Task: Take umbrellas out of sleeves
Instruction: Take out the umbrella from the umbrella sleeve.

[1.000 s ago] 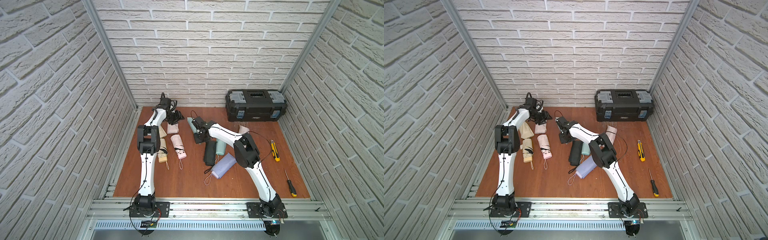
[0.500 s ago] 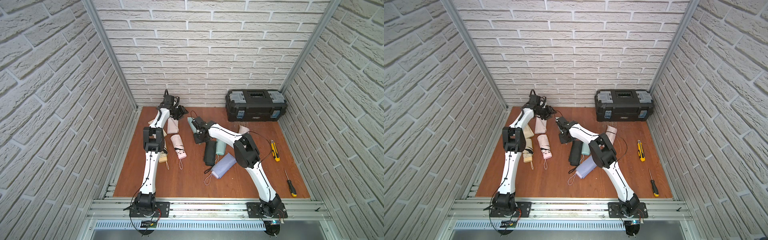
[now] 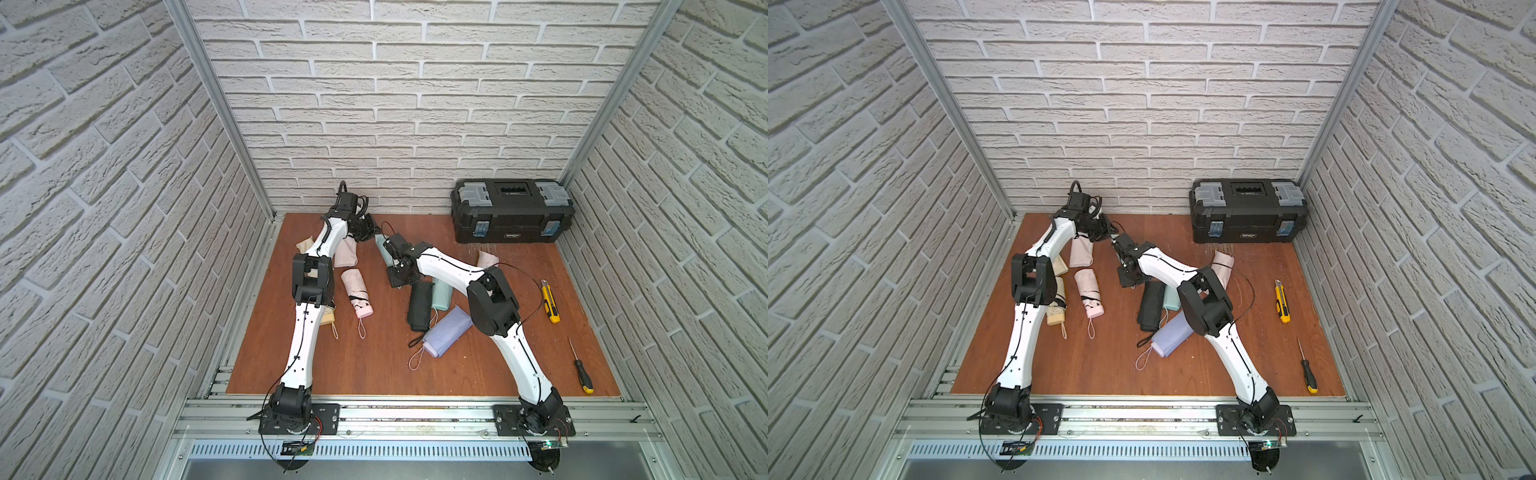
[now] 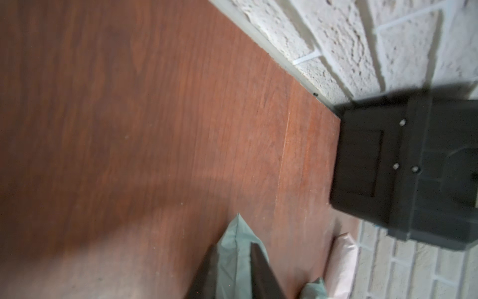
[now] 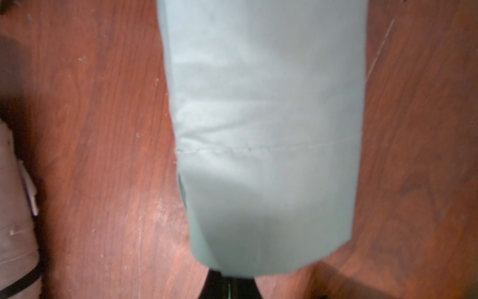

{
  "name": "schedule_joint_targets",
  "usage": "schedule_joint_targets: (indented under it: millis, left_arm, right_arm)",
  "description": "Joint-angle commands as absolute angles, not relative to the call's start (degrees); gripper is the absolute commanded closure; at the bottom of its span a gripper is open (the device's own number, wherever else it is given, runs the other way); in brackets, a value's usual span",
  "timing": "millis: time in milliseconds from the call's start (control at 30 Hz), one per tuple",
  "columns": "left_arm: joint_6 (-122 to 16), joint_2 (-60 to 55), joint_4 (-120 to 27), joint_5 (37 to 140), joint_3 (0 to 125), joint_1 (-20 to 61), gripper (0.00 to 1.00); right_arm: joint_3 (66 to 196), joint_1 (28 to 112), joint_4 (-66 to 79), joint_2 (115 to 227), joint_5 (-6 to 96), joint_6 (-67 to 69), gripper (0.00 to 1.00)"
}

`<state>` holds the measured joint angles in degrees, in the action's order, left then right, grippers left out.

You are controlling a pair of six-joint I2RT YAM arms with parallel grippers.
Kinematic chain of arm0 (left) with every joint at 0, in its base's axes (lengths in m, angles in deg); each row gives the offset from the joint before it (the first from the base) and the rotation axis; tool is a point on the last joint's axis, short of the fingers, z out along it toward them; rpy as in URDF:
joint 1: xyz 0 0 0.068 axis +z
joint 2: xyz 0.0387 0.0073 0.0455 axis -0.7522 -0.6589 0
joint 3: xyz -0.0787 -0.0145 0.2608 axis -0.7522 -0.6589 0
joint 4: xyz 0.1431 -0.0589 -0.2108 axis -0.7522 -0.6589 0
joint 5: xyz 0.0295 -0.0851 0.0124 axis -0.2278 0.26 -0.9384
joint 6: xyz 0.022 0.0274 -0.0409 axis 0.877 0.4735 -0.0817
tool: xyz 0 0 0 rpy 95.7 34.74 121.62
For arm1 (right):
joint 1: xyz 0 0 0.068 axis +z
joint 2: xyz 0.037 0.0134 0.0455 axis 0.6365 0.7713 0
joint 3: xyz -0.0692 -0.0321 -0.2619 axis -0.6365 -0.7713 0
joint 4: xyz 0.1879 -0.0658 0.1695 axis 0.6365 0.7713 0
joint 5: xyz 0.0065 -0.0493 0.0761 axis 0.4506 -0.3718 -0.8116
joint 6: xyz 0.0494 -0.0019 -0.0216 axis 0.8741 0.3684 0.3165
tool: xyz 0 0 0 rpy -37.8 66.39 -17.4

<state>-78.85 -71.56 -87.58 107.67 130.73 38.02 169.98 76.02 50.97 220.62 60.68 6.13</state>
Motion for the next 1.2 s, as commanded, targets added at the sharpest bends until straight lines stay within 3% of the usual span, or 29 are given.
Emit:
schedule_joint_targets:
  millis: [0,167,600,1167]
  left_arm:
    - [-76.92,-68.88,-87.79,105.93,128.58,37.73,0.89]
    - [-76.52,-66.58,-86.69,105.31,125.20,37.64,1.00]
    - [-73.42,-65.29,-91.62,97.22,128.67,37.99,1.00]
    - [-72.87,-67.51,-92.16,98.10,131.86,39.46,1.00]
  right_arm:
    - [167.87,76.71,50.71,220.53,60.36,6.94,0.97]
    - [167.84,76.70,50.69,220.50,60.27,7.05,0.97]
    - [163.92,77.21,49.22,217.99,60.36,7.38,0.97]
    - [158.40,79.74,46.92,213.56,58.11,8.09,0.97]
